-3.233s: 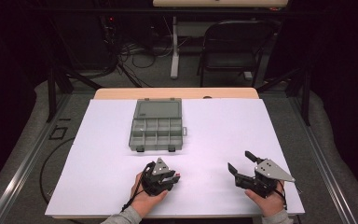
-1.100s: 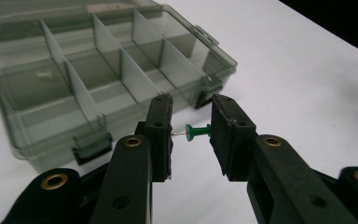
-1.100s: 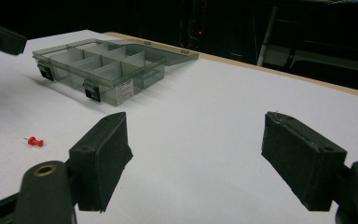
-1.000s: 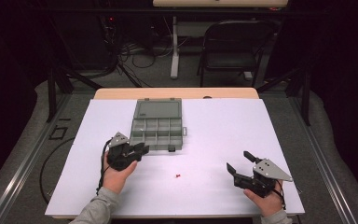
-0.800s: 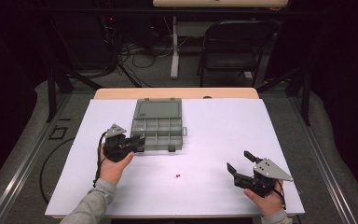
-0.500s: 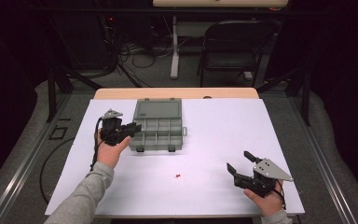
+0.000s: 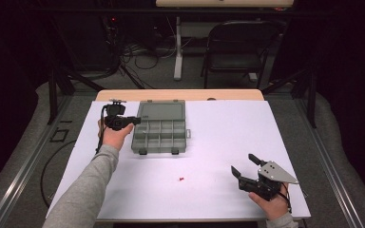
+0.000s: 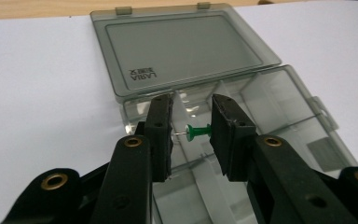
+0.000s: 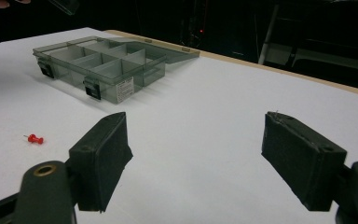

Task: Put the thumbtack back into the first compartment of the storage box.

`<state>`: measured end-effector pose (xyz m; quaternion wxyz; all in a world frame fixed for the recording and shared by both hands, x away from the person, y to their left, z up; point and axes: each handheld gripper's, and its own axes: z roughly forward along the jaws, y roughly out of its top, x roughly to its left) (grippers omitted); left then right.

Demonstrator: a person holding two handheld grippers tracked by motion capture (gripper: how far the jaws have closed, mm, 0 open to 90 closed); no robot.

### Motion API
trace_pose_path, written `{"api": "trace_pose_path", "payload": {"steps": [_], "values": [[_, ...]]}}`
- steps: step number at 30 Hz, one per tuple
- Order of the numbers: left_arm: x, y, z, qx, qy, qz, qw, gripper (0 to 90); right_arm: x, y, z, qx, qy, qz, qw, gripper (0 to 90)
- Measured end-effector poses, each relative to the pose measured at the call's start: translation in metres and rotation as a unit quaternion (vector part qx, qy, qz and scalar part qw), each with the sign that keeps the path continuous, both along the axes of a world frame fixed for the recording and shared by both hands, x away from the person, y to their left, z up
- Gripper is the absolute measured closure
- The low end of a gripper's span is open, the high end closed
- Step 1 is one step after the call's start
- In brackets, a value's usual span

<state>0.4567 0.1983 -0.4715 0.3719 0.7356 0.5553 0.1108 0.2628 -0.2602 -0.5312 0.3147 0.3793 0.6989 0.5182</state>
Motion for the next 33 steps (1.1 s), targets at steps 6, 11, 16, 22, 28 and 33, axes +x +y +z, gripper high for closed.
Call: {"api": "trace_pose_path", "payload": {"steps": [6,11,16,22,28,33], "values": [[0.013,-0.006,-0.008,0.033,0.012,0.009,0.9994,69.0,0.0,0.001,-0.001,-0.001,0.004,0.003,1.0,22.2],[0.019,-0.008,-0.018,0.044,0.024,0.018,0.9986,69.0,0.001,0.001,-0.001,-0.001,0.004,0.004,1.0,22.2],[0.021,-0.012,-0.021,0.052,0.023,0.018,0.9982,68.9,0.001,0.001,-0.001,-0.001,0.005,0.004,1.0,22.2],[0.024,-0.016,-0.027,0.06,0.029,0.018,0.9976,68.9,0.001,0.001,-0.001,-0.002,0.005,0.005,1.0,22.1],[0.025,-0.018,-0.031,0.063,0.034,0.018,0.9973,68.9,0.001,0.001,-0.001,-0.002,0.005,0.004,1.0,22.1],[0.026,-0.019,-0.032,0.065,0.034,0.016,0.9972,68.9,0.001,0.001,-0.001,-0.002,0.005,0.005,1.0,22.1]]}}
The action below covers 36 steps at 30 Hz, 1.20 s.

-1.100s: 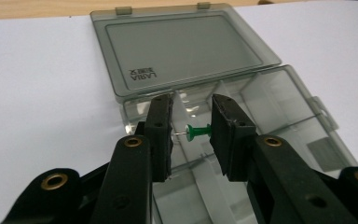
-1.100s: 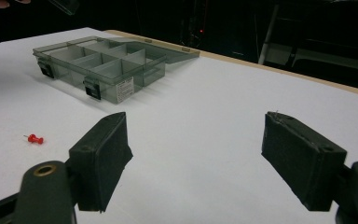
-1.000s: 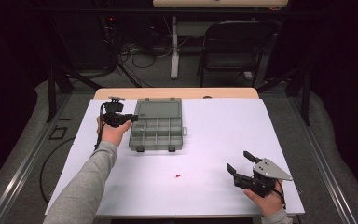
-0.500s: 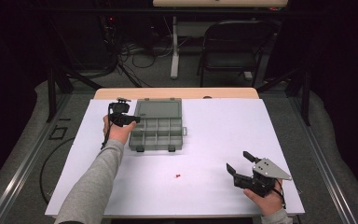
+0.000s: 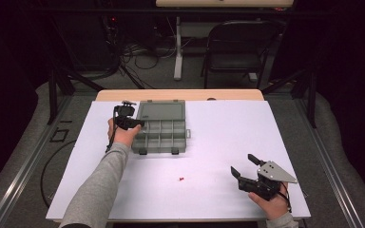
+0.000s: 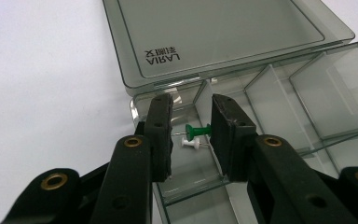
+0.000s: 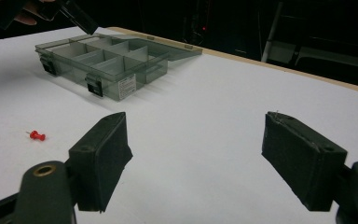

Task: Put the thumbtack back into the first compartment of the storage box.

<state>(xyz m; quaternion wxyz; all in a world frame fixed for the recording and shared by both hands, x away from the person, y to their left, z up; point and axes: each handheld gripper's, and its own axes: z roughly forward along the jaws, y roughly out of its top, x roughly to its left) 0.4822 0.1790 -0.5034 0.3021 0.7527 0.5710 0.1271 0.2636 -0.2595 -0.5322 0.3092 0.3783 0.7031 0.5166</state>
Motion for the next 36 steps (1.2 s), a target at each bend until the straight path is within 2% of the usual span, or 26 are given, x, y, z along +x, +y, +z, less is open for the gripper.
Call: {"api": "trace_pose_path", "payload": {"steps": [11,14,17,18,20,21,23,24,29,34,36], "values": [[-0.001,-0.001,0.001,-0.004,-0.002,-0.004,1.0,68.6,0.0,0.0,0.0,0.0,-0.001,0.001,1.0,22.1],[-0.001,-0.001,0.001,-0.006,-0.006,-0.007,0.9999,65.5,0.0,0.0,0.0,0.0,-0.001,0.0,1.0,22.1],[-0.001,-0.002,0.002,-0.004,-0.014,-0.009,0.9998,60.0,0.0,0.0,0.0,0.0,-0.001,0.0,1.0,22.1],[-0.002,-0.002,0.002,0.0,-0.017,-0.01,0.9998,55.6,0.0,0.0,0.0,0.001,-0.001,0.0,1.0,22.2],[-0.002,-0.002,0.003,-0.004,-0.022,-0.009,0.9997,53.3,0.0,0.0,0.0,0.0,-0.002,0.0,1.0,22.1],[-0.003,-0.002,0.004,-0.008,-0.032,-0.009,0.9994,47.6,0.0,0.0,0.0,0.0,-0.002,-0.001,1.0,22.1],[-0.004,-0.001,0.006,-0.005,-0.039,-0.008,0.9992,44.8,0.0,0.0,0.0,0.0,-0.002,0.0,1.0,22.1],[-0.006,-0.001,0.008,0.0,-0.051,-0.01,0.9986,39.6,-0.001,0.0,0.0,0.002,0.0,-0.001,1.0,22.2],[-0.01,-0.002,0.013,-0.004,-0.062,-0.022,0.9978,37.0,0.0,0.0,0.0,0.001,-0.001,-0.001,1.0,22.2],[-0.02,-0.006,0.022,-0.027,-0.073,-0.042,0.9961,37.1,0.0,0.001,0.0,0.0,0.0,0.0,1.0,22.1],[-0.026,-0.008,0.025,-0.026,-0.076,-0.052,0.9954,37.1,0.0,0.0,0.0,0.001,0.0,-0.001,1.0,22.2]]}}
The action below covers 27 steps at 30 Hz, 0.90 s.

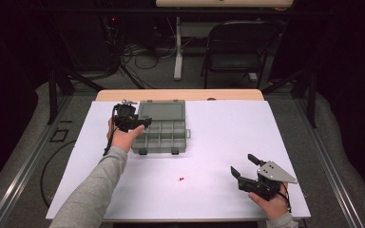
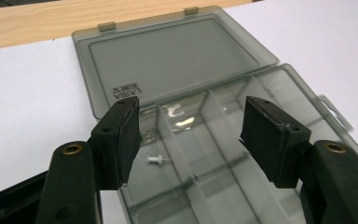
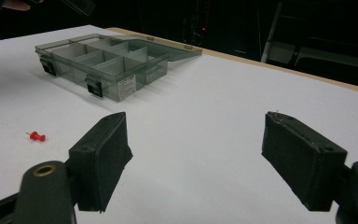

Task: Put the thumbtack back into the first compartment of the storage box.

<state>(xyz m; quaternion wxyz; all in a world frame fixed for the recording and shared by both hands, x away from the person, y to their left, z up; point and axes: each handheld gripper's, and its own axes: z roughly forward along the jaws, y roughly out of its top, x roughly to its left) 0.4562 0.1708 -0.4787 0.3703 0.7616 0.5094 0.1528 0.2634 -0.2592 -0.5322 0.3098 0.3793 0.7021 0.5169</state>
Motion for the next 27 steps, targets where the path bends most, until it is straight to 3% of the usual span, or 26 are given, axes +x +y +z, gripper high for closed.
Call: {"api": "trace_pose_path", "payload": {"steps": [8,14,22,27], "values": [[-0.031,-0.01,0.001,-0.007,-0.022,-0.048,0.9986,36.8,0.0,0.001,0.0,-0.003,0.0,0.002,1.0,22.1],[-0.059,-0.011,0.002,-0.03,-0.037,-0.071,0.9964,36.4,0.0,0.001,0.0,-0.003,-0.001,0.001,1.0,22.1],[-0.102,0.001,0.002,-0.065,-0.061,-0.097,0.9913,36.9,0.0,0.001,0.0,-0.002,0.0,0.001,1.0,22.1],[-0.126,0.011,-0.007,-0.07,-0.08,-0.108,0.9884,38.2,0.0,0.001,-0.001,-0.003,0.0,0.001,1.0,22.1]]}}
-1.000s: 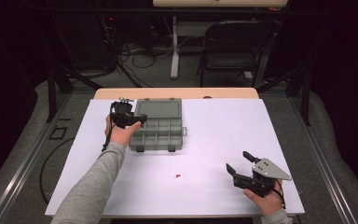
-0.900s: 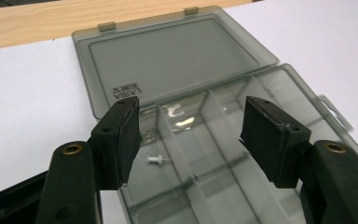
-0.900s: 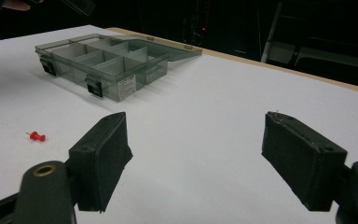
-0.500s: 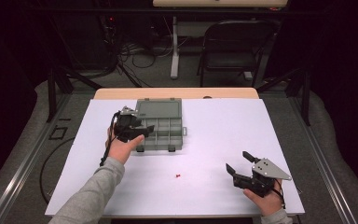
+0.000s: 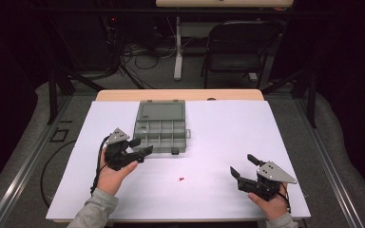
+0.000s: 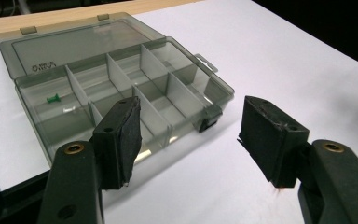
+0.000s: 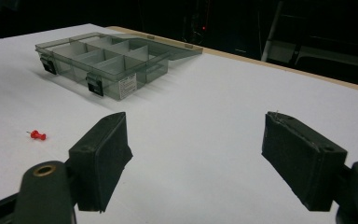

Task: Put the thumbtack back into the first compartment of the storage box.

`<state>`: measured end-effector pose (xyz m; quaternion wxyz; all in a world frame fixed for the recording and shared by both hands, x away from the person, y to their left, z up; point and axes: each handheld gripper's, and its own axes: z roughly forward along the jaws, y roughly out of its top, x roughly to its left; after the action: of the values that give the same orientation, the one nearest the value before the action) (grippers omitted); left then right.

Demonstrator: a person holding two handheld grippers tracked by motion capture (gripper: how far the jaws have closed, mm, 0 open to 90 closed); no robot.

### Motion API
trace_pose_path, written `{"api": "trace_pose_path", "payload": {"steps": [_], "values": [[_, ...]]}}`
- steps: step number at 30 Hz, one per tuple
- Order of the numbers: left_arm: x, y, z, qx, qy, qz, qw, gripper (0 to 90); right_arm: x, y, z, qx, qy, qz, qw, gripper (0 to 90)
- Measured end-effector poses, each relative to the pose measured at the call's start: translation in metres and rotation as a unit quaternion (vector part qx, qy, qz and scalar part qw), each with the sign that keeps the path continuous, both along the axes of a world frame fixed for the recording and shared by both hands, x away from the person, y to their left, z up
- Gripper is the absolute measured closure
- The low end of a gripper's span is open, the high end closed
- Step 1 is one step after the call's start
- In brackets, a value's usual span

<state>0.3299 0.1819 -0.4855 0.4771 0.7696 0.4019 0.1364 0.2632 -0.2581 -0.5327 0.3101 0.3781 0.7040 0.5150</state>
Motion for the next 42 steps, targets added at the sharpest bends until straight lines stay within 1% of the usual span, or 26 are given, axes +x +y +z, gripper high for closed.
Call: {"api": "trace_pose_path", "payload": {"steps": [1,2,4,6,8,11,13,17,19,22,23,27,29,30,36,38,42], "values": [[-0.005,0.001,-0.004,-0.001,-0.003,-0.005,1.0,39.1,0.0,0.001,0.0,-0.001,0.001,0.001,1.0,22.1],[-0.007,0.002,-0.006,-0.003,-0.003,-0.008,1.0,39.1,0.0,0.001,0.0,-0.001,0.001,0.001,1.0,22.1],[-0.012,0.003,-0.012,-0.008,0.003,-0.012,0.9999,40.7,0.0,0.001,0.0,-0.002,0.001,0.001,1.0,22.1],[-0.014,0.004,-0.016,-0.001,0.006,-0.009,0.9999,41.4,0.0,0.001,0.0,-0.003,0.0,0.002,1.0,22.1],[-0.017,0.004,-0.019,0.001,0.008,-0.007,0.9999,42.1,0.0,0.001,0.0,-0.003,0.0,0.002,1.0,22.1],[-0.021,0.003,-0.023,0.004,0.007,-0.011,0.9999,42.9,0.0,0.001,0.0,-0.001,0.001,0.0,1.0,22.1],[-0.022,0.0,-0.024,0.003,0.007,-0.014,0.9999,43.5,0.0,0.0,0.0,0.001,0.003,0.0,1.0,22.1],[-0.024,-0.008,-0.028,0.006,0.004,-0.028,0.9996,45.5,0.0,0.0,0.0,0.0,0.002,0.001,1.0,22.1],[-0.026,-0.014,-0.031,0.009,0.009,-0.039,0.9992,47.1,0.0,0.0,0.0,0.0,0.001,0.001,1.0,22.1],[-0.027,-0.024,-0.035,0.013,0.018,-0.057,0.9981,49.8,0.0,0.0,0.0,-0.001,0.002,0.001,1.0,22.1],[-0.028,-0.029,-0.037,0.015,0.021,-0.067,0.9974,50.8,0.0,0.0,0.0,-0.002,0.001,0.001,1.0,22.1],[-0.029,-0.042,-0.041,0.023,0.023,-0.086,0.9958,52.5,-0.001,0.0,0.001,-0.001,-0.002,0.002,1.0,22.1],[-0.029,-0.047,-0.043,0.024,0.023,-0.091,0.9953,53.4,-0.001,0.0,0.001,-0.002,-0.002,0.002,1.0,22.1],[-0.029,-0.049,-0.043,0.027,0.02,-0.094,0.9951,53.8,-0.001,0.0,0.001,-0.001,-0.002,0.002,1.0,22.1],[-0.025,-0.057,-0.05,0.015,0.032,-0.1,0.9944,55.7,-0.001,0.0,0.001,-0.001,-0.002,0.002,1.0,21.9],[-0.025,-0.059,-0.054,0.019,0.031,-0.1,0.9943,57.4,-0.001,0.001,0.001,-0.001,-0.004,0.002,1.0,21.9],[-0.024,-0.061,-0.059,0.021,0.038,-0.106,0.9934,58.3,-0.001,0.001,0.001,-0.002,-0.005,0.003,1.0,21.9]]}}
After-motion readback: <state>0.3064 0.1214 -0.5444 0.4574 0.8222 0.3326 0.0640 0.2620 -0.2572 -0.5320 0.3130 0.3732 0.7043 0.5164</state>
